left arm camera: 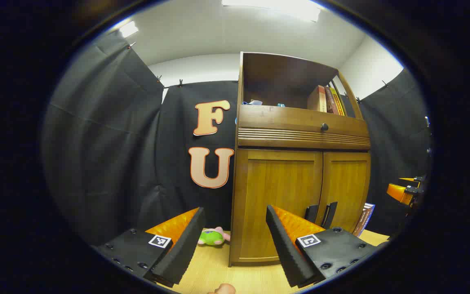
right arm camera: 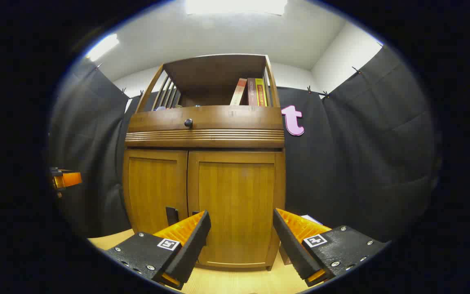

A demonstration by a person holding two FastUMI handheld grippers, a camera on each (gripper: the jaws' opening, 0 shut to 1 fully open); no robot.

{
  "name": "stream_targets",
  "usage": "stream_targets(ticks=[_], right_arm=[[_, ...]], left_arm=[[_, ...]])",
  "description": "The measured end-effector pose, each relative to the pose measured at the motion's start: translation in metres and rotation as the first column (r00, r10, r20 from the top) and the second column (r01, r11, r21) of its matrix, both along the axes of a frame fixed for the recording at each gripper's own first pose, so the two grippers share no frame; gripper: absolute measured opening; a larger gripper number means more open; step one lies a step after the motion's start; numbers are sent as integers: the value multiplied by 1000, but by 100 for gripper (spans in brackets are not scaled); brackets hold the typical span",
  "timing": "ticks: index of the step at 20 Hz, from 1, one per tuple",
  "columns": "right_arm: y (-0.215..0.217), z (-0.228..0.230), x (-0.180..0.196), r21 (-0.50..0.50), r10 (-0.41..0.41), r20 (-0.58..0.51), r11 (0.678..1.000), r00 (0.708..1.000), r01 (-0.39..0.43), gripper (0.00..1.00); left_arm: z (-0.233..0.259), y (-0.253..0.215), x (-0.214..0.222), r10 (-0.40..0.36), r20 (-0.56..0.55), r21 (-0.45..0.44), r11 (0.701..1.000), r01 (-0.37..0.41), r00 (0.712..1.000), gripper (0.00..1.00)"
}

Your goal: Open the right door of the double-door shoe cabinet with the right hand, and open the left door with the left hand.

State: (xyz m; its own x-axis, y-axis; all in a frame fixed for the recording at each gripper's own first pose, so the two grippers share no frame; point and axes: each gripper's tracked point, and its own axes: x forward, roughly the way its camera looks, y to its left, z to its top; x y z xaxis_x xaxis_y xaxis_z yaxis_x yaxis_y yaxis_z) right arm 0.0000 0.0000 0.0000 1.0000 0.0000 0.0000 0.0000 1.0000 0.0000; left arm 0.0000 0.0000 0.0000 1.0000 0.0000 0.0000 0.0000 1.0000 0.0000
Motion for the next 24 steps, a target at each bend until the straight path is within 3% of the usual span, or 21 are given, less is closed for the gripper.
stream_targets(ticks=[2,7,10,24], right_arm=[[0,-7,3,-7,3,-19,1000,1000,-4,95],[1,-7,4,-1,19,-19,1000,1000,-19,94],[-3,-6,4,6,17,-13,1000,1000,-17,94],[15,-21,11,7,45,-31,999,998,-45,94]], left_arm=[[-3,-5,2,-21,-10,-12,1000,20,1000,95],[-3,-8,4,-27,-4,-5,1000,27,1000,99],[-1,-13,4,-35,-7,5,999,35,999,94],[9,-22,-8,-49,18,26,998,49,999,95]])
